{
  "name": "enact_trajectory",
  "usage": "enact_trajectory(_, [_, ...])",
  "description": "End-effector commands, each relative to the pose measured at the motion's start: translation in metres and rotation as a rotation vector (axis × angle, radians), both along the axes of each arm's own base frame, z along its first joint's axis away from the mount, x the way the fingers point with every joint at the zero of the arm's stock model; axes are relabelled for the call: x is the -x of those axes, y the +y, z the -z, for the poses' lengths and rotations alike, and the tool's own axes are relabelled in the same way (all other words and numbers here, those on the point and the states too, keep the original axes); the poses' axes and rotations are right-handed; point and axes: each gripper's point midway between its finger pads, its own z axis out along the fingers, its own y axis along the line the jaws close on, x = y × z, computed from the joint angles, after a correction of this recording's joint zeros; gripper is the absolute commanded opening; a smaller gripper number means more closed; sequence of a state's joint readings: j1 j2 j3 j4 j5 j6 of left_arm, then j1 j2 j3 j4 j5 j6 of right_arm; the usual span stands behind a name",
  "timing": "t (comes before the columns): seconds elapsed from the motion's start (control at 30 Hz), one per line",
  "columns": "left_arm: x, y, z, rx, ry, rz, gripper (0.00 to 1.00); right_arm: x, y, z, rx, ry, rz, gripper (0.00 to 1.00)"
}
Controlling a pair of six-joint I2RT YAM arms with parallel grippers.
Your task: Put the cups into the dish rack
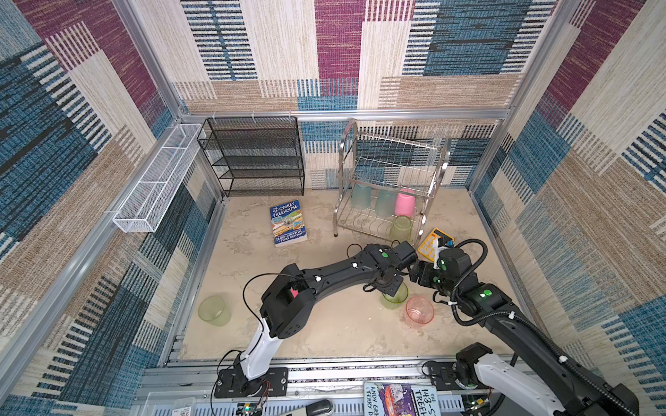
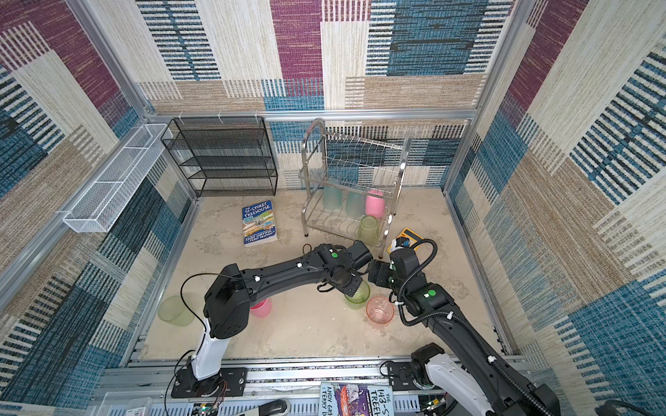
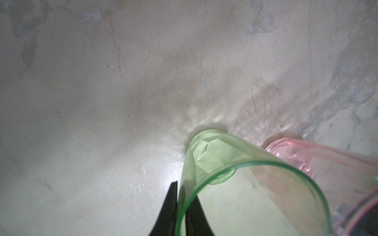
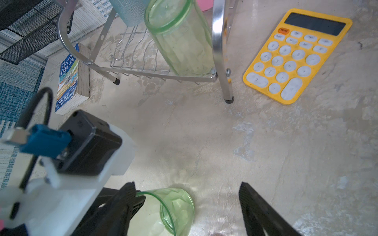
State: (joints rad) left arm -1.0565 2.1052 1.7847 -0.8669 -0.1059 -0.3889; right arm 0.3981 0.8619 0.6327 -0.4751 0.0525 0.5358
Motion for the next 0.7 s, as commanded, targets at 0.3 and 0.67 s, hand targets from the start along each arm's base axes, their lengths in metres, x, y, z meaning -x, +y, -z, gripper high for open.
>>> enact_trajectory(0.3, [-0.008,0.013,-0.031,0.022,-0.037,-0.006,0.0,-0.004,-0.004,-0.017,-0.013,-0.069,0.024,0.82])
enact_trajectory(0.67, [-0.02,0.046,-0.069,0.191,-0.006,-0.1,0.01,-0.004,-0.007,-0.018,-0.011,-0.073,0.045,0.83])
